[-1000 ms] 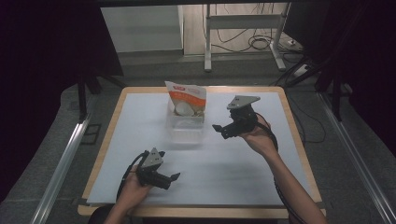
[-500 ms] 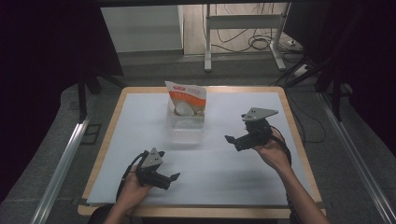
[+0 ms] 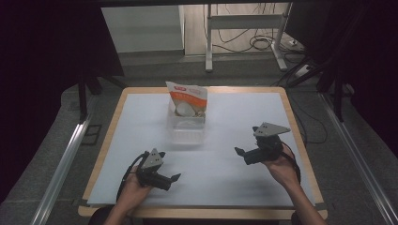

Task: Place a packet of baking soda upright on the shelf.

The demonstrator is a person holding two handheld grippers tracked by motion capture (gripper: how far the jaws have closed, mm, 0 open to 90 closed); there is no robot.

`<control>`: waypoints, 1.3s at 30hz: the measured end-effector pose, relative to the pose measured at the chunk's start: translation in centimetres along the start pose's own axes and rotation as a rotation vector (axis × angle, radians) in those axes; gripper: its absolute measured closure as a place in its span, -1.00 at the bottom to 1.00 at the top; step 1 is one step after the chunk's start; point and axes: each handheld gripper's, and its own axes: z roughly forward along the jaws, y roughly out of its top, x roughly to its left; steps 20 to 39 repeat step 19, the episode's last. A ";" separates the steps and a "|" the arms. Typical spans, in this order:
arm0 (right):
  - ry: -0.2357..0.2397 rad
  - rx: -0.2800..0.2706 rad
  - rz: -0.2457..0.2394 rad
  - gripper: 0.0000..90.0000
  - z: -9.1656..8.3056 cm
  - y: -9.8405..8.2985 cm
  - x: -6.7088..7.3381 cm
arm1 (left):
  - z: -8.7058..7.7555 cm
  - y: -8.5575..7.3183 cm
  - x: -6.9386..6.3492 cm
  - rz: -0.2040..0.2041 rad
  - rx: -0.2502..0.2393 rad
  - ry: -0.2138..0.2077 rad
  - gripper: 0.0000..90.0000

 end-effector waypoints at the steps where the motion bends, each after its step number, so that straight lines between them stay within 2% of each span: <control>1: -0.005 0.000 -0.002 -1.00 -0.2 -0.3 0.0 | 0.0 0.0 0.0 0.000 0.000 -0.001 -0.98; 6: -0.022 0.001 0.011 -1.00 -1.0 -2.1 0.2 | 0.1 0.0 0.0 0.004 0.003 -0.003 -0.98; 13: 0.008 0.059 0.112 -1.00 -1.0 -5.3 -0.1 | 0.1 0.0 0.0 0.004 0.001 -0.005 -0.98; 15: 0.007 0.077 0.117 -1.00 -0.9 -5.8 -0.2 | 0.0 0.0 0.0 0.004 0.001 -0.005 -0.98; 19: 0.010 0.056 0.130 -1.00 -0.9 -5.7 -0.5 | 0.0 0.0 0.0 0.003 -0.002 -0.008 -0.98; 39: 0.010 0.056 0.130 -1.00 -0.9 -5.7 -0.5 | 0.0 0.0 0.0 0.003 -0.002 -0.008 -0.98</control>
